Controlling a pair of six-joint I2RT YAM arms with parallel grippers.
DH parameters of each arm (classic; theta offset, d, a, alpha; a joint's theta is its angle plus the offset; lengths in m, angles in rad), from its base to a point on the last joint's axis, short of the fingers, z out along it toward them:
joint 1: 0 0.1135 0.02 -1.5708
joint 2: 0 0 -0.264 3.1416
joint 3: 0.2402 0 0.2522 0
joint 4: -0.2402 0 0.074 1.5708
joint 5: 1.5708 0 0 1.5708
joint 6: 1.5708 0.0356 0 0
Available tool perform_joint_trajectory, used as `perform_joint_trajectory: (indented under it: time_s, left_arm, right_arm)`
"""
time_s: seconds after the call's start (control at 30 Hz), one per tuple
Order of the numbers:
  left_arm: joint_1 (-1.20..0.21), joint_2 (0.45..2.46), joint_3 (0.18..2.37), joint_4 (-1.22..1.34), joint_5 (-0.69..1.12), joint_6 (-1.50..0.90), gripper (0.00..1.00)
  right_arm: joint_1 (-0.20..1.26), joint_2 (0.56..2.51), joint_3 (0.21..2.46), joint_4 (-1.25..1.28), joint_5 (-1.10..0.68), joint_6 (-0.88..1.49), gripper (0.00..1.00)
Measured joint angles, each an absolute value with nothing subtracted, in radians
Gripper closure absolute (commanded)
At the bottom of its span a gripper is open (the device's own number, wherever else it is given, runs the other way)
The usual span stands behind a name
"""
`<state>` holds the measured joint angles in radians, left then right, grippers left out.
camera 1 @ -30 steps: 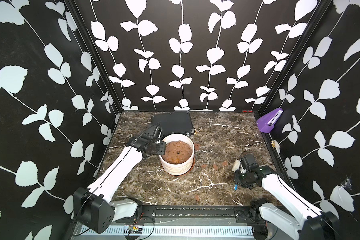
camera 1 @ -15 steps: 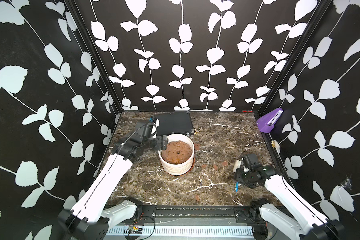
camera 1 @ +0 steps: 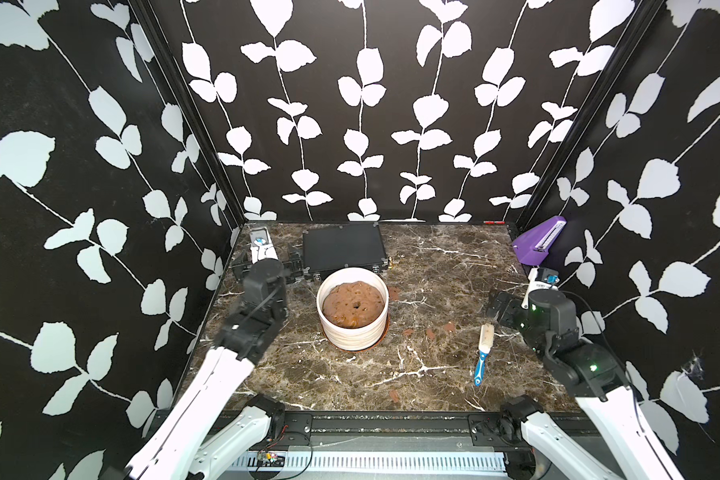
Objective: Scrub the dried mud off the ceramic pot
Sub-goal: Reset both arms
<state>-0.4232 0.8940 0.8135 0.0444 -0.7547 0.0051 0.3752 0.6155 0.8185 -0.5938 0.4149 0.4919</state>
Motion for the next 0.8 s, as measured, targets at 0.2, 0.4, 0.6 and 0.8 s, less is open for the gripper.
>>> perform_joint_trajectory:
  time_s: [0.2, 0.4, 0.6, 0.8]
  left_arm:
    - [-0.26, 1.143, 0.648, 0.352, -0.745, 0.14, 0.01]
    - [-0.187, 1.374, 0.558, 0.526, -0.7, 0.153, 0.01]
    - [-0.181, 1.429, 0.557, 0.509, -0.624, 0.11, 0.01]
    - [-0.175, 1.523, 0.508, 0.657, -0.524, 0.117, 0.01]
  right_arm:
    - [0.295, 0.619, 0.526, -0.286, 0.727, 0.376, 0.0]
    - [0.119, 0.805, 0.386, -0.054, 0.904, 0.31, 0.0]
    - [0.076, 1.017, 0.205, 0.339, 0.83, 0.212, 0.01]
    - [0.065, 1.283, 0.218, 0.691, 0.635, 0.074, 0.01]
